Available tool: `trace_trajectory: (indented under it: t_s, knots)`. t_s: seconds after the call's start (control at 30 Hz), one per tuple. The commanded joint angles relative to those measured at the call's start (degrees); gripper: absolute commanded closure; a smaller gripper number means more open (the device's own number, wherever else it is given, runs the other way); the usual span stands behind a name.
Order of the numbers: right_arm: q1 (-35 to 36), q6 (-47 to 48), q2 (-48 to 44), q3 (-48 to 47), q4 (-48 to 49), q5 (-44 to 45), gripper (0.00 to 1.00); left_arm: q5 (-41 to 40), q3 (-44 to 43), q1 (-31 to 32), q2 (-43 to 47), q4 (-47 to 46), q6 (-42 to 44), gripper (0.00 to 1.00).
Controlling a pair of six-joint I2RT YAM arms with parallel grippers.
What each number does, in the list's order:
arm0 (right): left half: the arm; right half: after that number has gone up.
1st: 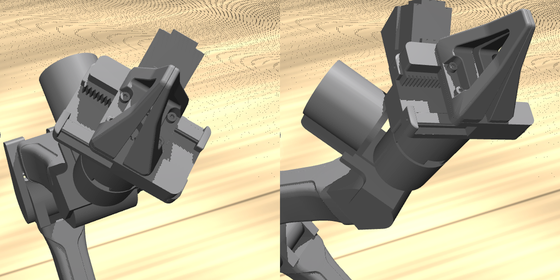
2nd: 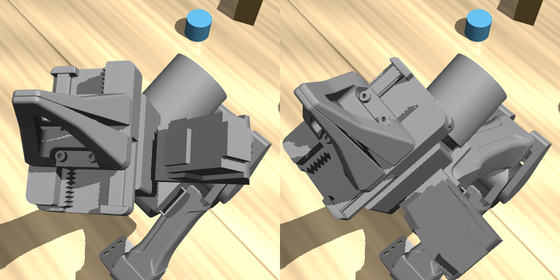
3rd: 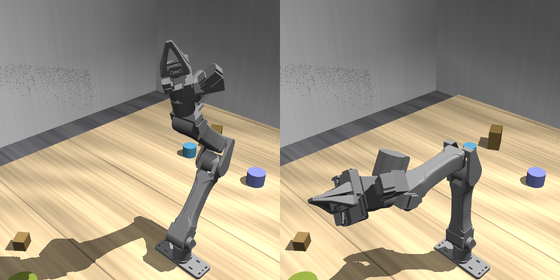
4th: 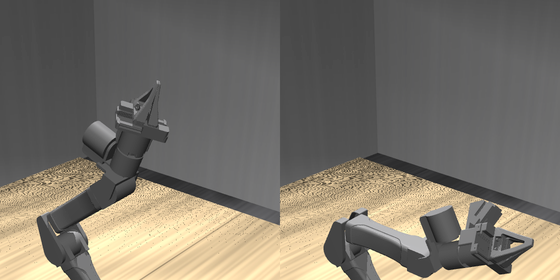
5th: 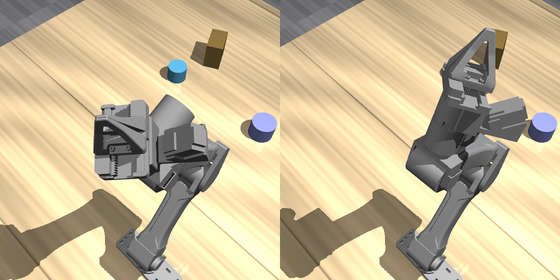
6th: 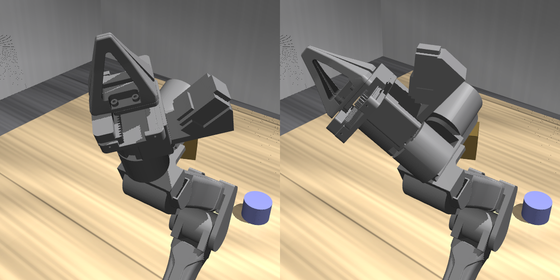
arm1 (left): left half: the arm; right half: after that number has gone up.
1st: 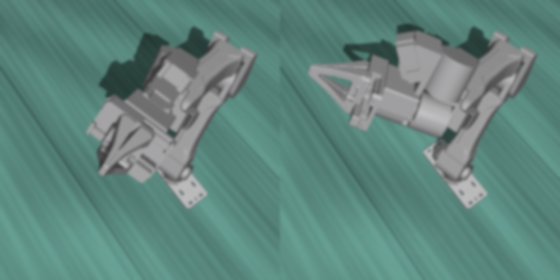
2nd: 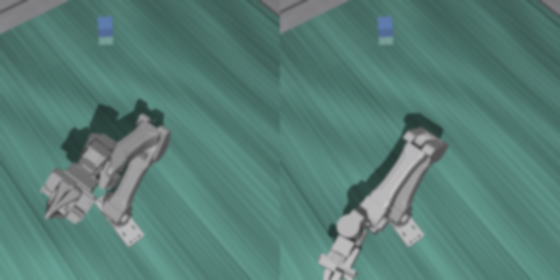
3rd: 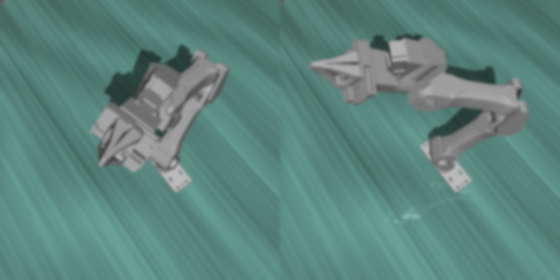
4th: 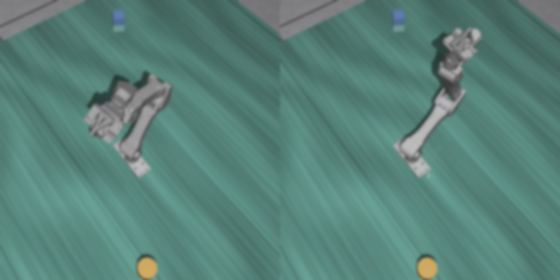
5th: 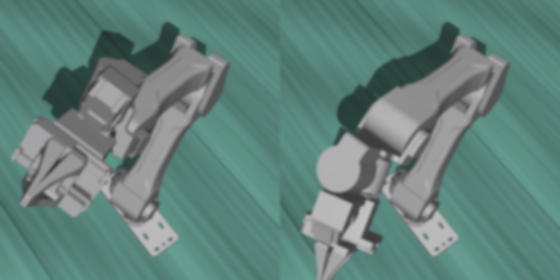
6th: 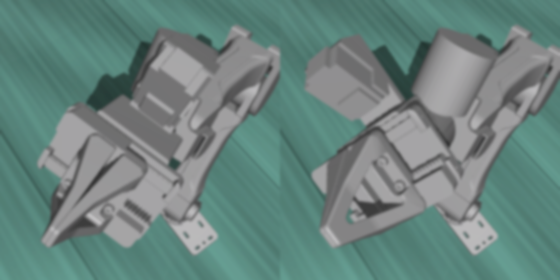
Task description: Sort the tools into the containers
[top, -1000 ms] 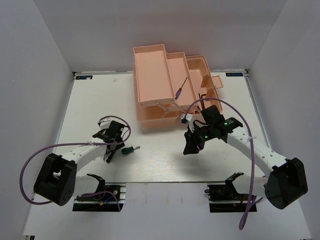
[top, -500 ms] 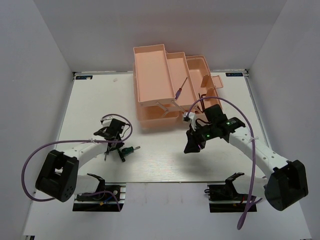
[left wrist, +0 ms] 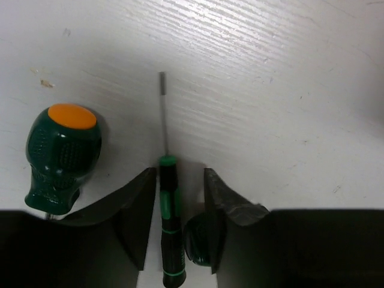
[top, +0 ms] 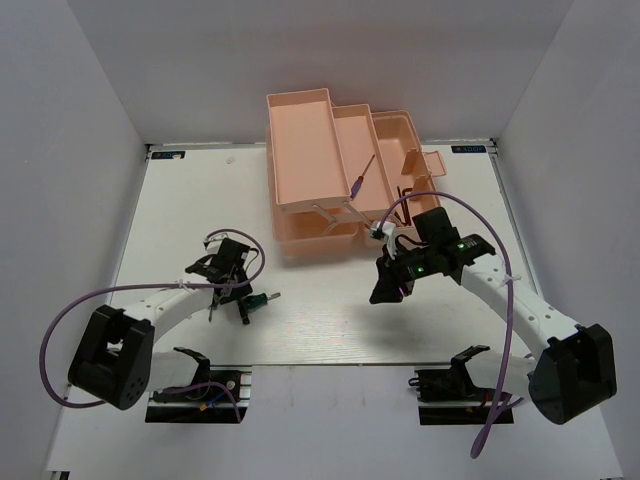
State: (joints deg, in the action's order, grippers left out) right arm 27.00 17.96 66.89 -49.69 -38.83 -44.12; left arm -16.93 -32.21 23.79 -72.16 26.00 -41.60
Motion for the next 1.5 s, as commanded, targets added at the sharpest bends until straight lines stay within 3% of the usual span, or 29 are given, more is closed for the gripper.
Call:
trace_trajectory:
  t_s: [0.0,0.2,0.33,0.47,0.5,0.6,0.67,0.73,0.8,1.03,1.13,1.33,1.47]
  knots:
    - [-0.46,-0.47,-1.24,0.3,0.95,-1.94,0.56,4.71,2.41,0.81,0.79,2.57,-0.76,0.56]
    - [-1.25,-0.64,-2.11,0.47,0.77,-2.29,0.56,5.77,2.41,0.82,-0.26,2.57,-0.76,0.86]
    - [-1.69,-0.73,-2.12,0.56,0.77,-2.55,0.55,4.72,1.54,0.82,0.52,3.17,-0.76,0.96]
    - [-2.22,-0.64,-2.2,0.74,0.77,-2.64,0.4,1.47,-2.68,0.82,3.51,6.86,-0.23,1.0]
    - [-2.31,-0.55,-2.12,0.74,0.77,-2.73,0.24,0.15,-3.56,0.82,5.26,8.44,-0.23,1.0]
    - [-2.57,-0.38,-2.82,0.74,0.95,-1.76,0.23,-2.4,-7.69,0.82,8.08,12.04,-0.23,1.0]
    - [-2.83,-0.99,-3.61,1.0,1.38,-0.71,0.28,-3.54,-11.03,0.82,10.28,13.81,0.3,1.0]
    - [-3.27,-1.17,-3.96,1.26,1.91,-0.18,0.56,-4.25,-14.28,0.82,11.6,16.01,0.82,1.0]
    - [-3.53,-2.04,-4.4,1.44,2.62,1.22,0.98,-3.73,-16.82,0.82,14.14,16.01,2.4,1.0]
    - [-5.2,-2.93,-6.86,2.84,5.43,8.43,1.0,3.65,-22.89,0.82,23.98,6.82,8.28,1.0]
    - [-5.82,-2.75,-6.69,2.5,5.52,9.22,1.0,14.95,-25.62,0.82,22.51,-3.02,11.45,1.0]
    - [-7.05,-2.22,-6.34,3.11,5.61,9.84,1.0,41.75,-35.8,1.35,3.9,-24.04,12.34,1.0]
    - [-8.11,-2.31,-6.34,3.37,5.52,9.05,1.0,49.52,-48.61,3.62,-8.24,-32.22,11.11,1.0]
